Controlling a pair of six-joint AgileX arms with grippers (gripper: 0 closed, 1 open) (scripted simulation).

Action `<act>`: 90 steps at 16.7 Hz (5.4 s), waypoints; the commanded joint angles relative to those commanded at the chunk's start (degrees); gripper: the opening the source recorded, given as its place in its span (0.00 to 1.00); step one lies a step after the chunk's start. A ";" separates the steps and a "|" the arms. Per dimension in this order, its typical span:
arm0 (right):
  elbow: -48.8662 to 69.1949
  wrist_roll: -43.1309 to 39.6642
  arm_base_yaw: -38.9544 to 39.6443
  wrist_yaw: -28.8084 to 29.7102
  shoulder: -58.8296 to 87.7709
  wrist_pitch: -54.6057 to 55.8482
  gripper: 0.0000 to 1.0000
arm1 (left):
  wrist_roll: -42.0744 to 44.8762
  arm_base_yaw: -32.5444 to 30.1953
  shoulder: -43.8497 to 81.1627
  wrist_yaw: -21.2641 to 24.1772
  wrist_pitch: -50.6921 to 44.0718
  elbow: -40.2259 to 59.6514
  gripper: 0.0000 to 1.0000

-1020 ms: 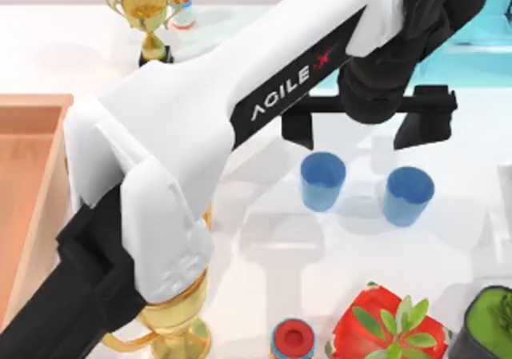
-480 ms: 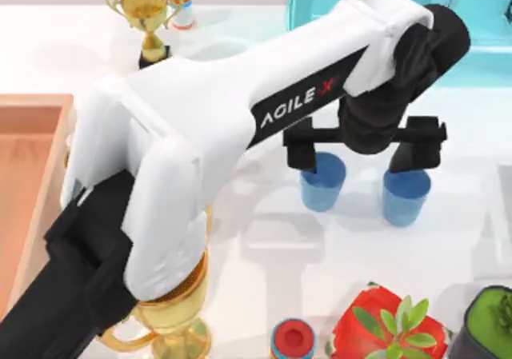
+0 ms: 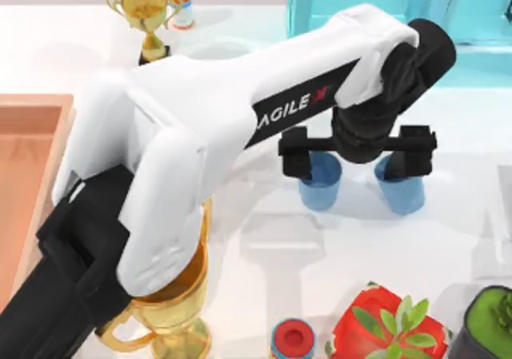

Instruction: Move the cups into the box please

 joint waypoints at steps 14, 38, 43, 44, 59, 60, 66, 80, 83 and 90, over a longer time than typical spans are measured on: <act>0.00 0.00 0.00 0.00 0.00 0.00 1.00 | 0.00 0.00 0.00 0.00 0.00 0.00 0.02; 0.00 0.00 0.00 0.00 0.00 0.00 1.00 | 8.91 8.61 -22.45 0.89 -5.23 -16.08 0.00; 0.00 0.00 0.00 0.00 0.00 0.00 1.00 | 9.65 8.59 -22.99 0.94 -5.44 -16.21 0.00; 0.00 0.00 0.00 0.00 0.00 0.00 1.00 | 10.85 9.12 -24.23 1.17 -5.85 -16.83 0.00; 0.00 0.00 0.00 0.00 0.00 0.00 1.00 | 53.39 52.23 -64.86 5.75 -14.13 -54.37 0.00; 0.00 0.00 0.00 0.00 0.00 0.00 1.00 | 55.63 55.19 -66.31 5.97 -13.95 -56.73 0.00; 0.00 0.00 0.00 0.00 0.00 0.00 1.00 | 61.61 62.99 -70.16 6.59 -12.94 -62.97 0.00; 0.00 0.00 0.00 0.00 0.00 0.00 1.00 | 64.37 65.73 -68.56 6.69 2.03 -76.28 0.00; 0.00 0.00 0.00 0.00 0.00 0.00 1.00 | 64.37 65.73 -68.56 6.69 2.03 -76.28 0.08; 0.00 0.00 0.00 0.00 0.00 0.00 1.00 | 64.37 65.73 -68.56 6.69 2.03 -76.28 0.60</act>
